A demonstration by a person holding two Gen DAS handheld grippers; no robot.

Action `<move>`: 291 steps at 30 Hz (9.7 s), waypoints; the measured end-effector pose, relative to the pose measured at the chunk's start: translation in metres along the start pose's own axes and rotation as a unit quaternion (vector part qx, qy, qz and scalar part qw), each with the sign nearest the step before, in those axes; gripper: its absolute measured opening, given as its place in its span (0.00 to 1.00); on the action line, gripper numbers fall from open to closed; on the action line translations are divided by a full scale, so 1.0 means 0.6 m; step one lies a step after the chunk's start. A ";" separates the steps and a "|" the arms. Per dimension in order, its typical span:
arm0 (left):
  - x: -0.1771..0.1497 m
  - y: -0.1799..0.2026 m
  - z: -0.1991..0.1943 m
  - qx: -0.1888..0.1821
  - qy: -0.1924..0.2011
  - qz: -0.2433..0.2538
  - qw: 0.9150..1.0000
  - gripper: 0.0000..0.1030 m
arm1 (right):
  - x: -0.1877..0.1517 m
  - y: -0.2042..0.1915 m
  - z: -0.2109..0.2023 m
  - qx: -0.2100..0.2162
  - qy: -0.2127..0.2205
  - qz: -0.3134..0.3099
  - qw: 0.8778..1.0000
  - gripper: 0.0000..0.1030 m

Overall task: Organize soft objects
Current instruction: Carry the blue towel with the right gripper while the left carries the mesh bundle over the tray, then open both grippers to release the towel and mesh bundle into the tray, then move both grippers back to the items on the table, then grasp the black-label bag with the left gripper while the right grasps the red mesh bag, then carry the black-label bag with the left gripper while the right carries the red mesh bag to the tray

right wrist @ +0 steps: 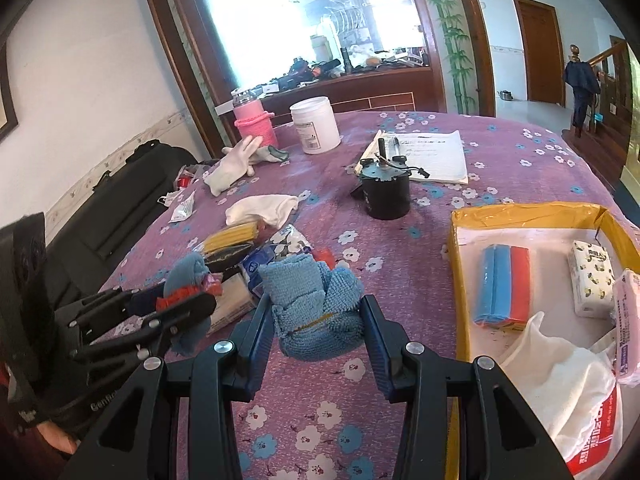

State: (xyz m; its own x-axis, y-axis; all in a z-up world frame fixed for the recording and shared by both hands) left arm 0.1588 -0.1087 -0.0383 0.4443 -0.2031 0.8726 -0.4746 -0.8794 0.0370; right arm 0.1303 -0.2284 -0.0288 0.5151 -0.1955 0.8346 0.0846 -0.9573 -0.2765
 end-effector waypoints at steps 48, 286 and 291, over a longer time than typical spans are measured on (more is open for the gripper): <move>-0.047 0.400 0.023 -0.146 -0.057 0.069 0.985 0.31 | 0.019 0.351 -0.092 -0.155 -0.007 0.191 0.969 0.46; -0.054 0.442 -0.037 -0.135 -0.054 0.063 0.987 0.42 | -0.094 0.324 -0.309 -0.178 0.066 0.109 0.976 0.35; -0.059 0.451 -0.024 -0.134 -0.056 0.075 0.987 0.43 | -0.108 0.324 -0.292 -0.174 0.043 0.108 0.978 0.35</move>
State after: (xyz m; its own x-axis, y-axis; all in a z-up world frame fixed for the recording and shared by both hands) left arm 0.0037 -0.3334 -0.0521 0.4275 -0.3812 0.8197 -0.7184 -0.6937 0.0521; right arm -0.0359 -0.4394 -0.0533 0.4139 -0.4036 0.8159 -0.3214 -0.9034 -0.2838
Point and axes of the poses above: each gripper's, at about its wrist camera, not at the fingertips, and z roughly the way its jaws point, y to its right, x to its top, the point moved 8 cm from there along z, roughly the way its jaws point, and after that the axes turned 11 degrees about y, right-handed, at the moved point
